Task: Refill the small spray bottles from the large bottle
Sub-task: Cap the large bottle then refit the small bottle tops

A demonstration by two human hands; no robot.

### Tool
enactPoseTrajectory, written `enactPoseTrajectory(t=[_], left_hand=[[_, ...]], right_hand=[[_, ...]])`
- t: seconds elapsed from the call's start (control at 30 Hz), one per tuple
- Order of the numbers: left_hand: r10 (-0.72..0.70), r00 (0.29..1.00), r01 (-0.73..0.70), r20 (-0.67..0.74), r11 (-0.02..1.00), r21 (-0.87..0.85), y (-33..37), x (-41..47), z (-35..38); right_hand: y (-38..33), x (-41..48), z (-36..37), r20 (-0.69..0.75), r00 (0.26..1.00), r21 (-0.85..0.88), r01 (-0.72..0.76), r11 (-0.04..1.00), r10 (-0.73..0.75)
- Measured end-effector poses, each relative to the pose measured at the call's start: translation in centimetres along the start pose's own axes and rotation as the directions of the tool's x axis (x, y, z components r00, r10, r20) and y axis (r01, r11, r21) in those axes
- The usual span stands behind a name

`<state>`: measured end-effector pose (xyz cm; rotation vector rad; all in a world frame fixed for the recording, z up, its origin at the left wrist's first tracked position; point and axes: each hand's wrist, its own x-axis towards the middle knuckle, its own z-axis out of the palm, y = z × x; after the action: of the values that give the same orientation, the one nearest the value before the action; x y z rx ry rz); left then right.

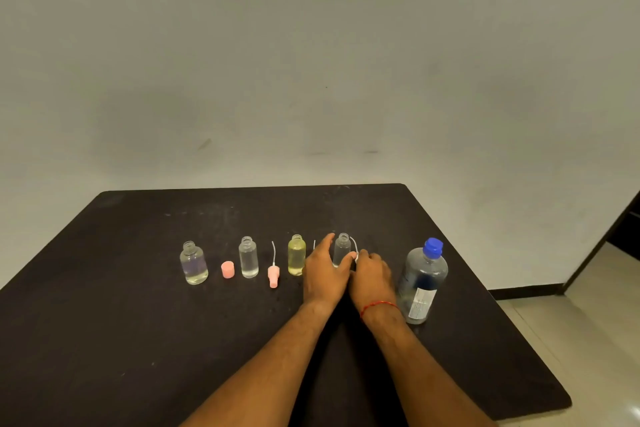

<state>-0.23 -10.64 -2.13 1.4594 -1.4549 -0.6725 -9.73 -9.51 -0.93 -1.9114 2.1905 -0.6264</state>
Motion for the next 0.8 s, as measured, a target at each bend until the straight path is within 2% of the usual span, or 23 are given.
enactPoseTrajectory(t=[0.33, 0.57, 0.8], left_hand=[[0.002, 1.000, -0.001, 0.015, 1.000, -0.021, 0.4, 1.0, 0.3], [0.050, 0.999, -0.050, 0.003, 0.997, -0.063, 1.3, 0.1, -0.8], [0.106, 0.993, -0.111, -0.050, 0.988, -0.104, 3.3, -0.5, -2.7]], right_hand=[[-0.6, 1.3, -1.3, -0.015, 1.000, -0.050, -0.025, 0.998, 0.024], [-2.0, 0.4, -4.5, -0.206, 0.979, 0.038, 0.021, 0.999, -0.013], [-3.7, 0.1, -10.3, -0.450, 0.881, 0.162, 0.239, 0.957, -0.144]])
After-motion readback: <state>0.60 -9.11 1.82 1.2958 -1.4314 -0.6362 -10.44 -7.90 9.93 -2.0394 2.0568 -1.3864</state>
